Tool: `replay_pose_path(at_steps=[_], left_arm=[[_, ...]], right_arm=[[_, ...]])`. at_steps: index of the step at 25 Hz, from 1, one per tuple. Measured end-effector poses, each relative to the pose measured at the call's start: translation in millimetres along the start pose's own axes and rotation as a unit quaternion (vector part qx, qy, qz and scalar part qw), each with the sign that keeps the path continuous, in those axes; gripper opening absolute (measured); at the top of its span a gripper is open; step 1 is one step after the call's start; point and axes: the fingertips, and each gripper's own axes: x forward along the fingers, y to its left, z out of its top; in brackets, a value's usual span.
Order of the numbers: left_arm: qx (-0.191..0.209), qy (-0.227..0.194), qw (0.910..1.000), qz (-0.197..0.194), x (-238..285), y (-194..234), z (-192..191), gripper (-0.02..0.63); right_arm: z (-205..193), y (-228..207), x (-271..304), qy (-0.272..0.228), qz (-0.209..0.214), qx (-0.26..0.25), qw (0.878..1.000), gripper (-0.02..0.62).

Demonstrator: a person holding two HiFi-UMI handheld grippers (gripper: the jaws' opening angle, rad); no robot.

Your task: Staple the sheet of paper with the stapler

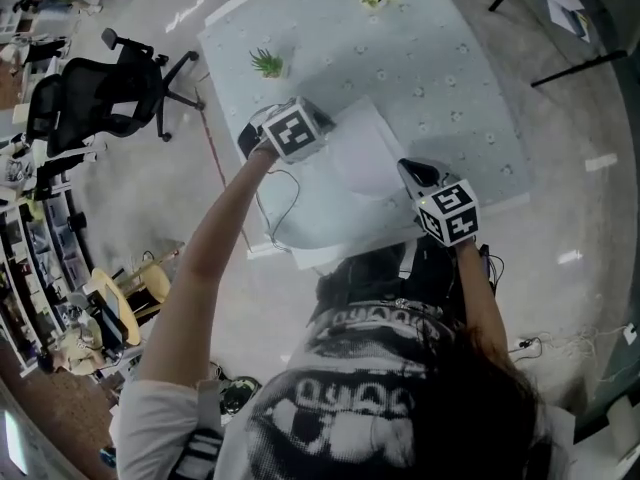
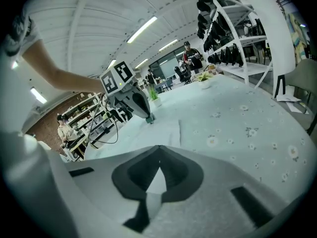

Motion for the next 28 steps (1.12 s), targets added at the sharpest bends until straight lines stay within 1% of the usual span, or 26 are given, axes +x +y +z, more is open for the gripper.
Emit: replay_pose_path(at_steps=[1,4,6,8,10,12,14,18,20,22,23,26,28], left_arm=[[-0.001,0.005,1.0,0.0,-1,1,-1,0.003],[0.011,0.03,0.9994,-0.013,0,-1,1,0.003],[0.003,0.033,0.9993,-0.018,2,-3,3,0.003],[-0.005,0.033,0.9993,-0.014,3,-4,4,0.003],[-0.007,0.043,0.999,-0.014,3,-2,3,0.003],[-0.019,0.051,0.9984,-0.016,4,2,0,0.003],[-0.034,0.048,0.998,-0.023,4,0,-2,0.003],[-0.035,0.037,0.9985,-0.019,5,1,3,0.003],[-0.023,0.053,0.9983,-0.011,8,-1,4,0.003],[0.005,0.081,0.9967,0.003,12,-5,2,0.003],[0.006,0.084,0.9965,0.001,12,-5,1,0.003],[-0.033,0.054,0.9979,-0.015,9,0,2,0.003],[-0.036,0.046,0.9982,-0.008,9,0,3,0.003]], right_arm=[[0,1,3,0.0,0.002,0.0,1.0,0.006],[-2,3,11,0.002,0.009,0.005,1.0,0.006],[-6,3,14,0.008,0.012,0.007,1.0,0.006],[-8,3,16,0.013,0.013,0.008,1.0,0.005],[-5,1,18,0.011,0.014,0.008,1.0,0.005],[-1,-3,20,0.007,0.011,0.011,1.0,0.005],[0,-7,21,0.005,0.008,0.019,1.0,0.005],[4,-16,20,0.004,-0.001,0.023,1.0,0.005],[5,-17,21,0.006,-0.006,0.021,1.0,0.005],[4,-16,21,0.007,-0.007,0.022,1.0,0.006],[4,-15,22,0.007,-0.007,0.021,1.0,0.006],[5,-12,23,0.009,-0.004,0.014,1.0,0.005],[5,-10,23,0.013,-0.002,0.008,1.0,0.006]])
